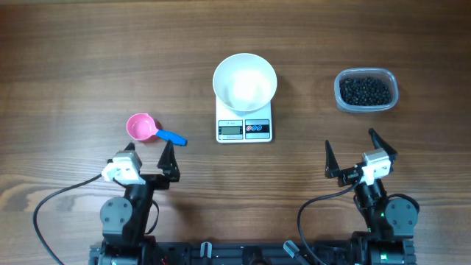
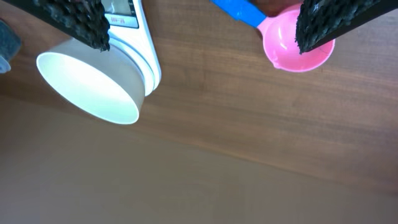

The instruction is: Scoop item into bowl and weigh 150g on scale

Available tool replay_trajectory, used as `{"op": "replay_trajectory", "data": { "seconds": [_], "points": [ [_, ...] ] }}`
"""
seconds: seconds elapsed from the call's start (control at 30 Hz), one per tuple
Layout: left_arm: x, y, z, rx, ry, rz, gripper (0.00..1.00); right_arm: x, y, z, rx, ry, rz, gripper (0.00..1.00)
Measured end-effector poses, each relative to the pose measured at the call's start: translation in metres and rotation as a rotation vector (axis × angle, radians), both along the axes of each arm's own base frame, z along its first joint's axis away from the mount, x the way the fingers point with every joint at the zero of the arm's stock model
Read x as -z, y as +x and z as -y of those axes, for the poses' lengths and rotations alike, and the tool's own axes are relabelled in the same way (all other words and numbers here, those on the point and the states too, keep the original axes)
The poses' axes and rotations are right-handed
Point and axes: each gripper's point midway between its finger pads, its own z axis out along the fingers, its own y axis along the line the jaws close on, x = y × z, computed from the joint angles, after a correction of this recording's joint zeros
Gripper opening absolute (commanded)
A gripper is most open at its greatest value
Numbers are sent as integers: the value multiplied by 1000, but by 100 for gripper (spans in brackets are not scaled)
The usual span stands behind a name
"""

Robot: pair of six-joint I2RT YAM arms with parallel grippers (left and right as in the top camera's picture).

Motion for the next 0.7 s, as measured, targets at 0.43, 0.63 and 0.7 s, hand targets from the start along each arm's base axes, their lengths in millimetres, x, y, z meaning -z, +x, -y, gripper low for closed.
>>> {"op": "replay_trajectory", "data": {
  "seconds": [0.43,0.63,0.7],
  "points": [
    [-15,-12,-1,1,3,-48,100,0,0,0,0,0,0,100],
    [-16,-12,-1,0,3,-47,100,0,0,0,0,0,0,100],
    [-16,-12,-1,1,3,-47,100,0,0,0,0,0,0,100]
  ]
}}
